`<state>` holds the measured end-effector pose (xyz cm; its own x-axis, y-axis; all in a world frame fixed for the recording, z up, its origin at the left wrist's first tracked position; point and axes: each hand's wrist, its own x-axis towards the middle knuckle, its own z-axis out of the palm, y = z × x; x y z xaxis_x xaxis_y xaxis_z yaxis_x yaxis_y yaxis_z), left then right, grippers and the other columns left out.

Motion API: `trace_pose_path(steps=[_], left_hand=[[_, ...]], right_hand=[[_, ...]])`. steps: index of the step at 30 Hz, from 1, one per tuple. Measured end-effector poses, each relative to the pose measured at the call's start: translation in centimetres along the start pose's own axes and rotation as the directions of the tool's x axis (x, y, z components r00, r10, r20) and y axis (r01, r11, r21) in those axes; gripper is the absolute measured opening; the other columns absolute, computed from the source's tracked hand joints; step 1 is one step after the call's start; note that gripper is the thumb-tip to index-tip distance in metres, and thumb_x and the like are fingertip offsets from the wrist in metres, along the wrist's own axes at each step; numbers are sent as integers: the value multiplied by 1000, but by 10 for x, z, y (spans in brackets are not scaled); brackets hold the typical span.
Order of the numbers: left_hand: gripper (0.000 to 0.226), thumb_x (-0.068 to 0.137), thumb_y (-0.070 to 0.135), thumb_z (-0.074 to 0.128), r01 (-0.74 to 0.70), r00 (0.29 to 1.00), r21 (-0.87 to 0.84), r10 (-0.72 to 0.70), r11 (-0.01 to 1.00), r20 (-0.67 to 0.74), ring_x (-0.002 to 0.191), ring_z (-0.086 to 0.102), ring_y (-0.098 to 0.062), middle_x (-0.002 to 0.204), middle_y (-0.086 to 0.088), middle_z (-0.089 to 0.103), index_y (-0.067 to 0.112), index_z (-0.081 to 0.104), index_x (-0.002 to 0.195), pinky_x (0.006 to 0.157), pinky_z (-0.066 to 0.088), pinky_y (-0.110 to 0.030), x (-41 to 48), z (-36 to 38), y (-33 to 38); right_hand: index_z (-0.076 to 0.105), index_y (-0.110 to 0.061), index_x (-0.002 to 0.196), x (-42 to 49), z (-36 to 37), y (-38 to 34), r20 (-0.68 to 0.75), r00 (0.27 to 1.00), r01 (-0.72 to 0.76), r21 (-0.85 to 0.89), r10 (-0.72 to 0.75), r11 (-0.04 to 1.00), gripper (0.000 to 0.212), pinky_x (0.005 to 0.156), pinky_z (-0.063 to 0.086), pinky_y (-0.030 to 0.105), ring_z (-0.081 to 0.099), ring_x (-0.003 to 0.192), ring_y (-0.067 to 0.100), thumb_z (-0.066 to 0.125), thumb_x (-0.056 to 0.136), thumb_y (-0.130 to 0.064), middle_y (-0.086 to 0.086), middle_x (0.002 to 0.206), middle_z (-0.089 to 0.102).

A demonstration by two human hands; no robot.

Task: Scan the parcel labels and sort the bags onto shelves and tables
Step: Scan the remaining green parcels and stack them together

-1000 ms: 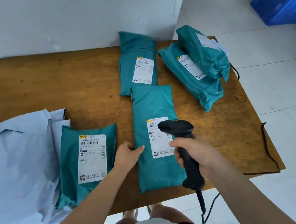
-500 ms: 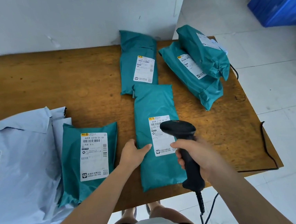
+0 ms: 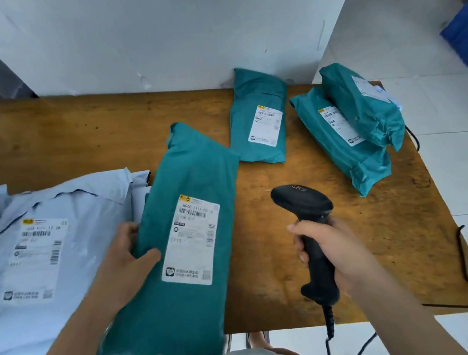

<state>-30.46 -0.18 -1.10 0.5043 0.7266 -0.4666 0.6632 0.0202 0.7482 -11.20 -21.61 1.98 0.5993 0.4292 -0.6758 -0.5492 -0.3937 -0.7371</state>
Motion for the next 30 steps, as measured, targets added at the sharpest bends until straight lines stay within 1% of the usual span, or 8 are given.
trace_pose_path(steps=[3, 5, 10, 17, 20, 23, 27, 30], left_hand=[[69, 82, 10, 64, 72, 992, 329, -33, 942, -124, 115, 51, -37, 135, -15, 43, 17, 25, 139, 94, 44, -49, -10, -10, -27], [81, 83, 23, 66, 84, 977, 452, 15, 888, -213, 130, 37, -39, 146, -18, 30, 13, 16, 146, 101, 37, -51, -12, 3, -30], [93, 80, 58, 59, 237, 969, 515, -163, 824, -187, 128, 39, -39, 141, -20, 37, 4, 16, 143, 101, 37, -49, 15, 44, -32], [90, 93, 47, 44, 311, 950, 324, -284, 894, -127, 138, 21, -43, 152, -25, 10, 1, -10, 148, 109, 27, -55, 30, 64, -51], [65, 97, 23, 38, 64, 964, 562, 94, 825, -247, 128, 34, -53, 147, -34, 21, -4, 7, 148, 98, 37, -61, 18, 71, -46], [66, 81, 2, 51, -194, 871, 694, 447, 694, -203, 118, 44, -58, 141, -39, 30, -5, 27, 142, 92, 43, -61, 30, 78, -13], [61, 87, 8, 50, -381, 857, 573, 510, 725, -76, 135, 28, -44, 148, -26, 26, 2, 28, 144, 111, 26, -51, 73, 108, 58], [47, 89, 12, 50, -362, 930, 351, 358, 864, 78, 128, 37, -35, 136, -19, 39, 2, 39, 134, 108, 32, -42, 126, 144, 100]], right_hand=[[52, -7, 66, 3, 12, -1, 32, 999, -12, -39, 13, 999, 23, 44, 39, 26, 44, 41, 18, 66, 84, -7, 7, 52, 51], [53, -7, 66, 4, 18, -2, 58, 998, -16, -55, 19, 998, 22, 45, 39, 27, 44, 41, 18, 67, 84, -8, 8, 52, 52], [55, -8, 74, 4, 22, -7, 56, 998, -17, -60, 20, 998, 16, 48, 41, 28, 45, 43, 17, 67, 84, -8, 6, 52, 54], [54, -7, 70, -1, 12, -8, 30, 999, -19, -46, 20, 999, 19, 50, 40, 30, 44, 44, 18, 67, 84, -8, 7, 52, 53], [54, -7, 71, -3, 4, -9, 10, 1000, -18, -27, 19, 999, 18, 51, 40, 31, 45, 43, 18, 67, 84, -8, 7, 53, 53], [56, -7, 76, -4, -6, -14, -23, 1000, -11, 14, 11, 1000, 14, 48, 40, 29, 46, 44, 17, 68, 83, -9, 6, 54, 54], [55, -8, 76, -5, -22, -22, -59, 998, 5, 62, -1, 998, 15, 45, 41, 26, 47, 43, 16, 68, 83, -10, 6, 55, 54], [55, -7, 75, -7, -37, -26, -99, 995, 27, 95, -18, 995, 15, 45, 40, 26, 46, 44, 17, 67, 84, -9, 7, 57, 53]])
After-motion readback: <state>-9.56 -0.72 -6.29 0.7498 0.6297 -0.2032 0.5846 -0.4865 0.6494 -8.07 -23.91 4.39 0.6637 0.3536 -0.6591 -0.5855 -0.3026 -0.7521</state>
